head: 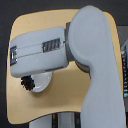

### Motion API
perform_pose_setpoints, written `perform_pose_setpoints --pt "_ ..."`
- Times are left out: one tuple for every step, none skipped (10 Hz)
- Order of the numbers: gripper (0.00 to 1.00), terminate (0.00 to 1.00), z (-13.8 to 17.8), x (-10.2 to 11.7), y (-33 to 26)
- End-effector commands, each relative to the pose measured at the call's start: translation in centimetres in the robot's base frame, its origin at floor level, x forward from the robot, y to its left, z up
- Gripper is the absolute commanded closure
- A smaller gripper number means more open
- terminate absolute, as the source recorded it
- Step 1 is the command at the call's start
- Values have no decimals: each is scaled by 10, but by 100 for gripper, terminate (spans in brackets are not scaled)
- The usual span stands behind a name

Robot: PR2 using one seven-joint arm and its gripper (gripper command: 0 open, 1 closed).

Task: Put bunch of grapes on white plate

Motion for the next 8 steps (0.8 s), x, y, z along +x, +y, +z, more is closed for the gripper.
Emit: perform_pose_setpoints --pt "100 0 -13 10 -2" --pt "100 0 -13 11 -3" --pt "100 0 -13 13 -6" --pt "100 0 -14 12 -8" --pt "100 0 -15 14 -11" --pt "100 0 -16 15 -14" --pt "100 0 -16 15 -16" --pt "100 0 -16 16 -19"
